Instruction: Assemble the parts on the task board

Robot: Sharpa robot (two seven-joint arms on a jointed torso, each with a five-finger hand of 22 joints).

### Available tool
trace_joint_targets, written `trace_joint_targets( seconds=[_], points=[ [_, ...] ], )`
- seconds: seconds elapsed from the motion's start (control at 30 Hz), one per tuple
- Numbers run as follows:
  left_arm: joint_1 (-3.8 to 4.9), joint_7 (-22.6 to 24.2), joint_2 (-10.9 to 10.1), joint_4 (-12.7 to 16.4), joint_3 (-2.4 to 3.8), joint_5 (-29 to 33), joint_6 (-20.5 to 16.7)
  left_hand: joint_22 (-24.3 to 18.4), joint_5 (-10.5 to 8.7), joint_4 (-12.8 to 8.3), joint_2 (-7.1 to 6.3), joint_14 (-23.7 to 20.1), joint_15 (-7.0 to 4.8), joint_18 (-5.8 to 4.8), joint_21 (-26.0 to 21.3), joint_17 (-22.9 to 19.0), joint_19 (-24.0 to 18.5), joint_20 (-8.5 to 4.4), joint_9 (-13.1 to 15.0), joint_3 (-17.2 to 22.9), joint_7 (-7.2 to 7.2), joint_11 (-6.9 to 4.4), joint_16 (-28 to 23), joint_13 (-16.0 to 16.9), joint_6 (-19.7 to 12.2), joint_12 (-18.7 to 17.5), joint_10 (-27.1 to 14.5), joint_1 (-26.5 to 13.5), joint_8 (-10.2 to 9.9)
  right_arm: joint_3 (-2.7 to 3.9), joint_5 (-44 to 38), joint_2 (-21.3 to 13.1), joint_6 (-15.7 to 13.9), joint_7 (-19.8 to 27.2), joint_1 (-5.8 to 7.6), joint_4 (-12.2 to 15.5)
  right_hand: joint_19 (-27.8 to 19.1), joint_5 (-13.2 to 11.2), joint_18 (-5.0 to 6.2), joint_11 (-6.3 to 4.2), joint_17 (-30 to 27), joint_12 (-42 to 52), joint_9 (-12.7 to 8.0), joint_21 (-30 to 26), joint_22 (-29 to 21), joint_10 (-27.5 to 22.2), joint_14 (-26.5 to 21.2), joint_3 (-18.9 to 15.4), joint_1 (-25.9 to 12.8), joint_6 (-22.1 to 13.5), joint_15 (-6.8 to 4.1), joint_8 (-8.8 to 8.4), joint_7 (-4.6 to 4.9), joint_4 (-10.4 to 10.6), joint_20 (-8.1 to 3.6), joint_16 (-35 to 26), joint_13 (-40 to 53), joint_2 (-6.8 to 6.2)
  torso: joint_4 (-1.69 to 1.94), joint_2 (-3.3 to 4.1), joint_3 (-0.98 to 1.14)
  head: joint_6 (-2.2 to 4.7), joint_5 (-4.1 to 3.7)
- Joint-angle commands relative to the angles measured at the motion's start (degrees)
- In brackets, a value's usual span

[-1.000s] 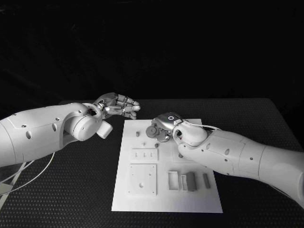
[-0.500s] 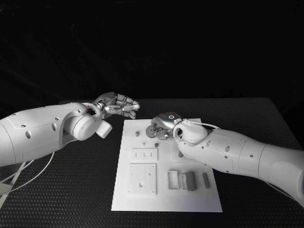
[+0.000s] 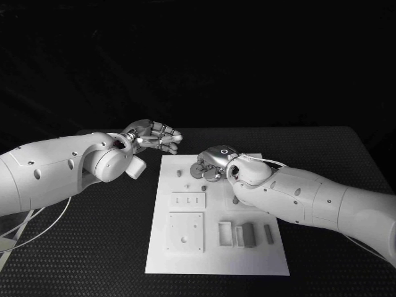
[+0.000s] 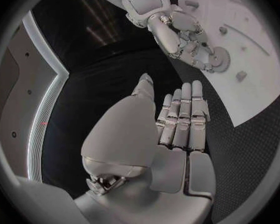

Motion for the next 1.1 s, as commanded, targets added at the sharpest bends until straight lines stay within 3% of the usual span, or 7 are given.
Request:
trace_joint_targets(
  seconds=[0.03,0.3,0.63,0.8,0.83,0.97,1.1],
  points=[
    [0.02,0.32,0.10,0.07,0.03,0.22,0.77,0.08,0.01,-0.01,0.11,0.20,0.35,1.05,-0.20,0.06,0.05,0.23,-0.09,0.26,2.72,0.32,-0.32,-0.07,-0.47,-0.31,-0.23,-0.39,-0.29,-0.26,-0.51,-0.31,1.80,-1.53,-0.37,-0.09,-0.01,0.14,2.35,0.22,0.10,0.16,0.16,0.39,1.19,0.32,0.53,-0.22,-0.08,0.87,0.11,0.42,0.09,-0.41,-0.45,0.33,0.02,-1.20,0.00,0.02,0.03,-0.02,0.05],
    [-0.04,0.38,0.02,0.04,0.03,0.22,0.79,0.08,0.01,-0.01,0.11,0.20,0.35,1.05,-0.21,0.07,0.05,0.24,-0.09,0.29,2.73,0.32,-0.34,-0.07,-0.48,-0.31,-0.23,-0.42,-0.29,-0.26,-1.43,-1.14,0.30,-2.39,-0.37,0.87,0.36,0.15,2.35,0.47,0.26,0.22,0.42,0.46,1.00,0.36,0.99,-0.42,-0.25,2.48,0.37,1.36,0.38,-0.19,-0.57,0.31,-0.03,-2.60,-0.07,0.00,0.06,-0.10,0.03],
    [-0.07,0.38,-0.09,0.13,0.03,0.23,0.71,0.09,0.01,-0.02,0.10,0.20,0.35,1.05,-0.23,0.09,0.04,0.24,-0.09,0.34,2.72,0.32,-0.36,-0.07,-0.49,-0.32,-0.23,-0.44,-0.29,-0.18,-1.68,-1.87,-0.42,-2.78,-0.36,1.90,0.51,0.15,2.35,0.50,0.26,0.27,0.44,0.46,0.94,0.38,1.16,-0.41,-0.11,2.91,0.40,1.58,0.41,-0.18,-0.65,0.27,-0.06,-3.25,-0.11,0.00,0.10,0.09,0.01],
    [-0.07,0.42,-0.22,0.03,0.03,0.23,0.68,0.09,0.01,-0.03,0.09,0.20,0.35,1.05,-0.23,0.10,0.03,0.23,-0.09,0.36,2.71,0.32,-0.37,-0.07,-0.49,-0.32,-0.23,-0.43,-0.29,0.18,-1.41,-3.05,-3.05,-2.38,-0.23,2.88,0.53,0.15,2.35,0.49,0.24,0.27,0.43,0.45,0.92,0.38,1.17,-0.40,-0.08,2.92,0.40,1.59,0.40,-0.18,-0.66,0.25,-0.07,-3.36,-0.08,-0.02,0.10,0.19,-0.04],
    [-0.07,0.48,-0.29,-0.01,0.03,0.23,0.66,0.09,0.01,-0.03,0.08,0.20,0.35,1.05,-0.24,0.10,0.03,0.23,-0.09,0.37,2.71,0.32,-0.37,-0.07,-0.49,-0.32,-0.23,-0.43,-0.29,0.45,-0.90,-3.61,-4.63,-1.77,-0.10,3.61,0.54,0.15,2.35,0.49,0.16,0.27,0.41,0.44,0.91,0.39,1.15,-0.38,-0.02,2.91,0.40,1.58,0.40,-0.20,-0.67,0.23,-0.08,-3.53,-0.08,-0.04,0.08,0.28,-0.06],
    [-0.07,0.76,-0.59,-0.19,0.03,0.24,0.35,0.09,0.01,-0.05,0.03,0.20,0.34,1.06,-0.25,0.11,0.03,0.23,-0.09,0.39,2.70,0.31,-0.38,-0.07,-0.48,-0.31,-0.22,-0.40,-0.29,2.93,1.24,-6.03,-7.96,0.28,0.52,7.35,0.75,0.15,2.35,0.50,0.17,0.32,0.28,0.44,0.86,0.53,1.34,-0.15,0.94,2.67,0.39,1.45,0.42,-0.99,-0.85,0.17,-0.15,-4.32,-0.20,-0.04,0.08,0.43,-0.06],
    [-0.07,1.09,-0.83,-0.24,0.03,0.26,0.07,0.10,0.01,-0.06,-0.03,0.21,0.34,1.06,-0.25,0.13,0.02,0.23,-0.08,0.41,2.68,0.30,-0.40,-0.06,-0.48,-0.31,-0.21,-0.37,-0.28,4.77,8.30,-8.67,-6.42,7.59,2.10,9.78,0.88,0.15,2.35,0.54,-0.08,0.32,0.23,0.42,0.82,0.61,1.31,-0.19,1.32,2.67,0.41,1.45,0.46,-1.38,-0.89,0.07,-0.21,-5.26,-0.37,-0.10,0.12,0.74,-0.15]
  ],
)
